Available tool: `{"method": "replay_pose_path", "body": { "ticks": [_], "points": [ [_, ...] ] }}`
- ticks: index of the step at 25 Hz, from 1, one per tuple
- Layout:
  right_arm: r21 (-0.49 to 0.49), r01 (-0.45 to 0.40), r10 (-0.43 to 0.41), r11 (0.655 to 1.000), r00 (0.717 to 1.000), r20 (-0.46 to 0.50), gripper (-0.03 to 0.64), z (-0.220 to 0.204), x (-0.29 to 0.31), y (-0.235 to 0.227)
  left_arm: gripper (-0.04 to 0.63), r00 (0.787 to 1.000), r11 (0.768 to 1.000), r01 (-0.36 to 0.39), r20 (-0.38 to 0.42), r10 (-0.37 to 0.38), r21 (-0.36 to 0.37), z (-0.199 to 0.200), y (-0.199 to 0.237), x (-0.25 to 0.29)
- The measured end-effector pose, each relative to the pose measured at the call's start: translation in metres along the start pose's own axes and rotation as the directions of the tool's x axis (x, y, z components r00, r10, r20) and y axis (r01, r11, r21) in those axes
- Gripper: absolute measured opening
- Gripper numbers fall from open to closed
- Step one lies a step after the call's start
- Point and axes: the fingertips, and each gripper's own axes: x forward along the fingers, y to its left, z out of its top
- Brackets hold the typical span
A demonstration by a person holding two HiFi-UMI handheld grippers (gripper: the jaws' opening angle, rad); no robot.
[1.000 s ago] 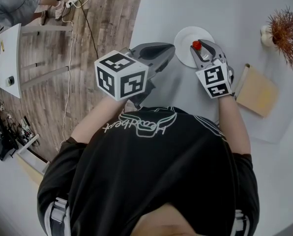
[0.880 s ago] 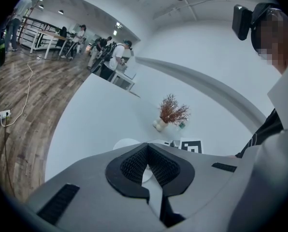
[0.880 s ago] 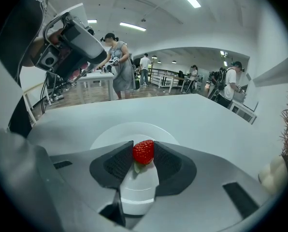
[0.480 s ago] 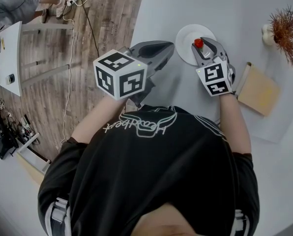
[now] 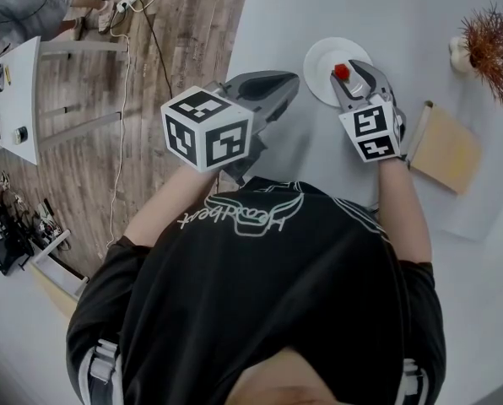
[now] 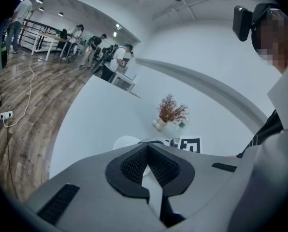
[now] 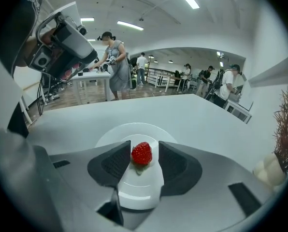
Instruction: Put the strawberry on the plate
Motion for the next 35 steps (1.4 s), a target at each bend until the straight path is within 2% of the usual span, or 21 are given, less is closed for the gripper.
{"method": "replay_pose_path", "body": {
  "ticks": [9,16,21,27,28,30,35],
  "points": [
    [0.16,0.011,-0.031,0.987,0.992,0.122,0.161,0.027,-0.033,0.007,0.006,1.0,0.999,0.021,0.006,-0.021,0.028,-0.006,-0.016,-0.02],
    [0.244,0.025,-0.084,0.97,0.968,0.235,0.161,0.065,-0.091,0.03,0.006,0.998,0.994,0.061,0.018,-0.062,0.091,-0.01,-0.046,-0.05],
    [0.308,0.048,-0.153,0.95,0.933,0.325,0.161,0.082,-0.141,0.052,0.006,0.994,0.982,0.105,0.026,-0.111,0.156,-0.017,-0.074,-0.075],
    [0.377,-0.001,-0.187,0.926,0.866,0.464,0.156,0.117,-0.212,0.088,0.006,0.982,0.959,0.168,0.044,-0.182,0.227,-0.021,-0.112,-0.111],
    [0.376,0.0,-0.193,0.926,0.858,0.476,0.141,0.12,-0.221,0.094,0.006,0.98,0.955,0.178,0.048,-0.195,0.237,-0.022,-0.117,-0.116],
    [0.38,0.006,-0.208,0.925,0.845,0.493,0.066,0.127,-0.238,0.105,0.006,0.974,0.947,0.199,0.058,-0.22,0.253,-0.024,-0.129,-0.127],
    [0.389,0.002,-0.217,0.921,0.833,0.51,0.018,0.141,-0.274,0.128,0.006,0.953,0.924,0.247,0.096,-0.286,0.293,-0.025,-0.162,-0.152]
  ]
}}
